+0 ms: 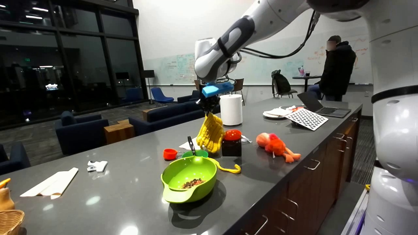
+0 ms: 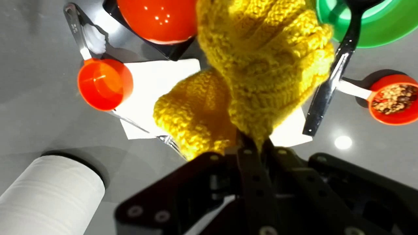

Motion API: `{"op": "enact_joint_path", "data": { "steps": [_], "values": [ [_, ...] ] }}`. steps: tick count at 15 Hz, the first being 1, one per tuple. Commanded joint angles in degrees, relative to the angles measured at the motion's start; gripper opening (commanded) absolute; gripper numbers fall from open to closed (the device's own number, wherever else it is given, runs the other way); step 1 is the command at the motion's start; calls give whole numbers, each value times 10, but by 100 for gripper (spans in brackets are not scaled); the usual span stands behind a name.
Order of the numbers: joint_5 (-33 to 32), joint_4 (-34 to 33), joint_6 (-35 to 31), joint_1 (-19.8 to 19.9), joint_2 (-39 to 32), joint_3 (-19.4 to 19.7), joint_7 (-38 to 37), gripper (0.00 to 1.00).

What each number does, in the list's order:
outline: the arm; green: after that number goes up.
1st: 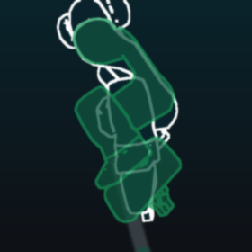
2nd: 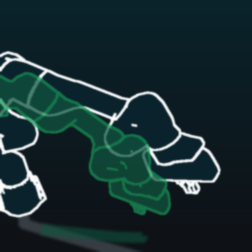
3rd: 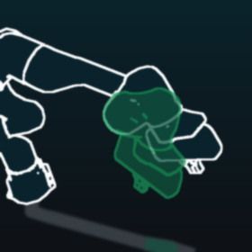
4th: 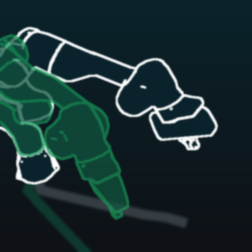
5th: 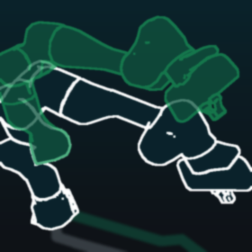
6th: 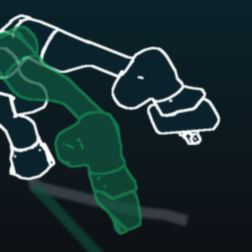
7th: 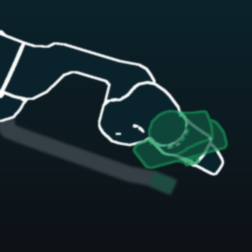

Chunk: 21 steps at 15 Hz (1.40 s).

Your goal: Move the yellow cloth backwards.

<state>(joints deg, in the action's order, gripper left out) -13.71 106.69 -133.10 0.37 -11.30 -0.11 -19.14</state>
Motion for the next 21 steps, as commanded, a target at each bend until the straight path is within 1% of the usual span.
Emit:
{"op": "enact_joint_path", "data": {
  "steps": [1, 4, 5, 6, 7, 9, 12, 13, 14, 16, 18, 21],
  "values": [
    [-1, -113, 56, -11, -92, 22, -2, 1],
    [20, -193, 109, -11, -154, 29, 11, 1],
    [26, -211, 127, -10, -166, 30, 15, 31],
    [31, -223, 145, -9, -174, 30, 20, 32],
    [40, -227, 158, -7, -175, 28, 28, 36],
    [48, -212, 170, -6, -162, 27, 36, 49],
    [55, -150, 161, -6, -110, 25, 48, 69],
    [66, -126, 163, -2, -86, 22, 57, 77],
    [72, -105, 166, 0, -66, 21, 65, 83],
    [89, -53, 190, 5, -14, 21, 83, 97],
    [85, 1, 219, 7, 38, 29, 74, 100],
    [101, 90, 241, 21, 123, 36, 75, 100]
  ]
}}
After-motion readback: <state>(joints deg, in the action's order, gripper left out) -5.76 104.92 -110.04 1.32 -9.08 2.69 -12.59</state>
